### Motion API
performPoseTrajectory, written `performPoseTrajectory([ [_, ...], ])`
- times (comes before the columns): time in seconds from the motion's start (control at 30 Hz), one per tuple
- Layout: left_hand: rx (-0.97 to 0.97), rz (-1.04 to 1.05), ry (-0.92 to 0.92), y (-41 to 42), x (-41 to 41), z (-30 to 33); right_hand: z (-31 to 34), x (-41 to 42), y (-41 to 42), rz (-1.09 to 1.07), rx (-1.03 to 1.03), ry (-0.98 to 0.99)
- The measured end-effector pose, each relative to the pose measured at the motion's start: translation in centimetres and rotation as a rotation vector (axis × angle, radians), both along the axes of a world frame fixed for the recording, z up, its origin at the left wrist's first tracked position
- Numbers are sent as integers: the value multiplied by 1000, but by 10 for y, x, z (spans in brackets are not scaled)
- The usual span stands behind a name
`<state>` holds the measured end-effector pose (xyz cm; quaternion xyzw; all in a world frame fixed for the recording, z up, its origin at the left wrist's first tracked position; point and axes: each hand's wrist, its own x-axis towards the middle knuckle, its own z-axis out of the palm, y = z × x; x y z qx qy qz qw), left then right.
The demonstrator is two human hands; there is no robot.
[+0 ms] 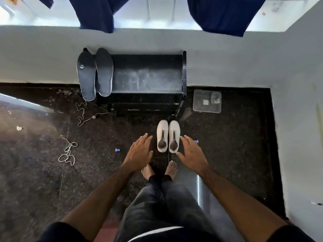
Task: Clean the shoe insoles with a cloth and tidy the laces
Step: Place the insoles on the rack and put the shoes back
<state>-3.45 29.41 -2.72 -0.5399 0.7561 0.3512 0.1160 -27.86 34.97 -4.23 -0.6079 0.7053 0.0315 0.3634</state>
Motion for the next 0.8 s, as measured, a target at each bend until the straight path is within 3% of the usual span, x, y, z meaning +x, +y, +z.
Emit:
performPoseTrajectory([
  [0.2,61,104,55,-19,-3,-77,-84,20,-15,-105,92,-103],
  [0.43,226,176,59,-23,-17,-275,-274,33,-15,-268,192,-115],
  [0.57,311,171,6,-26,-29,-395,-394,41,-15,-235,215,-80],
  [0.8,364,236,-36,-32,-38,-530,-510,50,-21,-144,152,73],
])
